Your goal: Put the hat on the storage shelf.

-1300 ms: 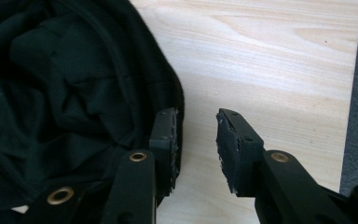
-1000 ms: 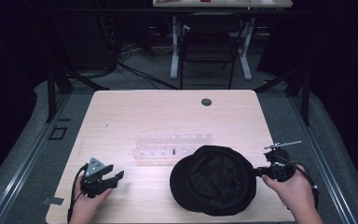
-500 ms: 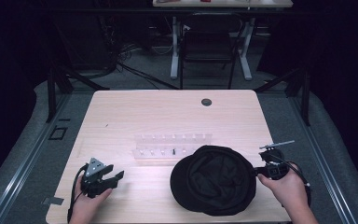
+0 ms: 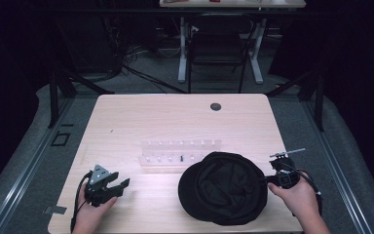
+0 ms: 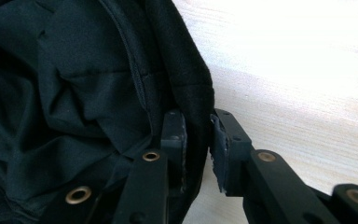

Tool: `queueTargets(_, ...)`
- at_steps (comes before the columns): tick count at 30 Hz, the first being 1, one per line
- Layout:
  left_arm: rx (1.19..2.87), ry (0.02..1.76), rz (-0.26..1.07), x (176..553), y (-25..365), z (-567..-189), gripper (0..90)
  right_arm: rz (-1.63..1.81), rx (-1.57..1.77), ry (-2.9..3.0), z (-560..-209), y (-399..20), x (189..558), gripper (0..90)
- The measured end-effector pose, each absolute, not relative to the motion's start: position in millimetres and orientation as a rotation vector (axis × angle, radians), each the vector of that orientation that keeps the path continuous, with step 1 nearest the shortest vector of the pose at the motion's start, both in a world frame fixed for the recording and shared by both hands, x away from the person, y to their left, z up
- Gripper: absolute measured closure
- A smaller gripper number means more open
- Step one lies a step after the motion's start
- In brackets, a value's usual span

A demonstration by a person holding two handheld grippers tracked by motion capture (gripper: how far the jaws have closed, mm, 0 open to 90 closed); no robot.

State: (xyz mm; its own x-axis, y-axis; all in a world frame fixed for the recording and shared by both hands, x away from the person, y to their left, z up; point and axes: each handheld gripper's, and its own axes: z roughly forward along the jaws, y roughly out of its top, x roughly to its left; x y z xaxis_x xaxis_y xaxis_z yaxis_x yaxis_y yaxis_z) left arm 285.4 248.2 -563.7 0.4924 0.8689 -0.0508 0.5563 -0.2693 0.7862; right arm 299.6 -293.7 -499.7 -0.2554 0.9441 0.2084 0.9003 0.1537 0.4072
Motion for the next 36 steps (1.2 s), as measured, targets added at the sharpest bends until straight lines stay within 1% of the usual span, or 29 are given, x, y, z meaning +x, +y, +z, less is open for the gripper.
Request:
queueTargets(3, 1.959, 1.175, 0.511, 285.6, 248.3, -563.8, 46.3, 0.688, 1.854, 2.33, -501.7, -294.3, 301.6, 73.9)
queueTargets(6, 1.96, 1.175, 0.511, 285.7, 248.3, -563.8, 46.2, 0.681, 1.858, 2.336, -502.7, -293.8, 302.9, 74.8)
queueTargets(11, 1.96, 1.174, 0.512, 285.6, 248.3, -563.8, 46.2, 0.723, 1.891, 2.348, -503.1, -295.7, 304.4, 80.9)
queueTargets(13, 1.961, 1.174, 0.512, 285.7, 248.3, -563.8, 46.2, 0.741, 1.904, 2.354, -502.7, -297.0, 304.9, 80.6)
queueTargets(16, 1.962, 1.176, 0.51, 285.6, 248.1, -563.7, 46.2, 0.758, 1.908, 2.356, -503.7, -299.1, 305.8, 77.5)
queueTargets(18, 1.962, 1.175, 0.511, 285.8, 248.0, -563.8, 46.2, 0.775, 1.921, 2.356, -505.1, -300.6, 306.0, 77.7)
queueTargets(27, 1.963, 1.175, 0.513, 285.8, 247.9, -564.0, 46.2, 0.821, 1.92, 2.382, -504.5, -299.3, 303.2, 85.6)
queueTargets(36, 1.956, 1.178, 0.515, 285.7, 248.4, -563.9, 46.3, 0.797, 1.936, 2.419, -490.6, -298.5, 299.8, 87.4)
